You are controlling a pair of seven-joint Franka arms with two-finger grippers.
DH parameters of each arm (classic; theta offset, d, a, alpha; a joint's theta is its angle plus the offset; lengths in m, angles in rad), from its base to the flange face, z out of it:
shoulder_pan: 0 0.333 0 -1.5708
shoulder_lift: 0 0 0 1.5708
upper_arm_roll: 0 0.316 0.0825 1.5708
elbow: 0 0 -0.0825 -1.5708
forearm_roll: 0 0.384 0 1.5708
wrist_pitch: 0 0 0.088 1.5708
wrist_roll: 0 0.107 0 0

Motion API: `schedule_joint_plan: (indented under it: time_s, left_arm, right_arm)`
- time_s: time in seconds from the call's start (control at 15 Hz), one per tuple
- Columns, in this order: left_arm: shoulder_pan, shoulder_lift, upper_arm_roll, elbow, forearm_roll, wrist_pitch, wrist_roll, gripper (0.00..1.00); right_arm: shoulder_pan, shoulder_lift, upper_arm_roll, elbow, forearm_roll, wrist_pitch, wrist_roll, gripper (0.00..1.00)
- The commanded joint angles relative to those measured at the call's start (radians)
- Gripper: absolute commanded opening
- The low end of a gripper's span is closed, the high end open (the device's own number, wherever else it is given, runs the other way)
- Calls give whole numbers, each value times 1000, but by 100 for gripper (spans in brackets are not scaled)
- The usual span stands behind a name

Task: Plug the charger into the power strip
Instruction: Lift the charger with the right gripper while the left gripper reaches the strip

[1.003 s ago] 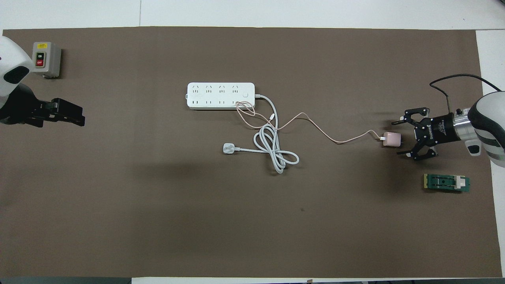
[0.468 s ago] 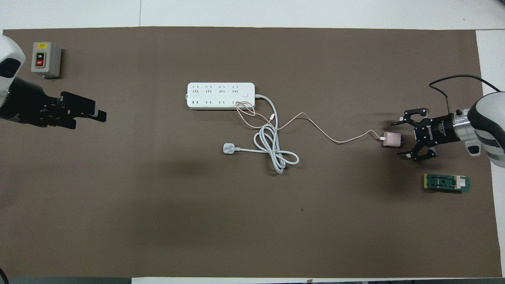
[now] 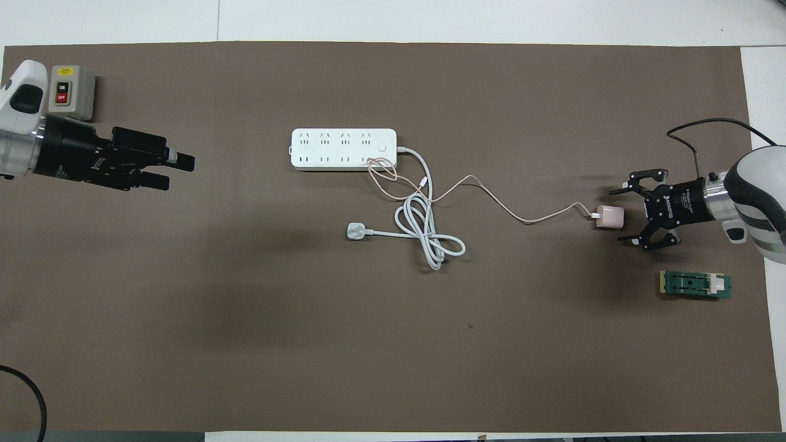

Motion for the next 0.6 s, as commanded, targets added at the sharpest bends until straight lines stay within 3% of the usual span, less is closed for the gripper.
schedule_joint_plan:
  time_s: [0.0, 0.07, 0.2, 0.33, 0.4, 0.53]
  left_arm:
    - [14, 9, -6, -35, -76, 24, 83, 100]
    - [14, 16, -6, -35, -80, 21, 83, 100]
    - [12, 37, -8, -35, -90, 8, 85, 100]
    - [14, 57, -6, -35, -158, -18, 86, 100]
    - [14, 69, -8, -35, -185, -18, 96, 100]
    - [11, 78, -8, -36, -227, -10, 167, 100]
  right_arm:
    - [4, -8, 5, -37, 29, 55, -22, 100]
    - [5, -8, 5, -39, 27, 55, -19, 95]
    - [7, -8, 5, -39, 24, 55, -19, 70]
    - [8, -10, 5, -38, 15, 51, -22, 11]
    - [11, -10, 5, -38, 14, 49, -32, 0]
    - [47, -10, 5, -31, 10, 41, -19, 0]
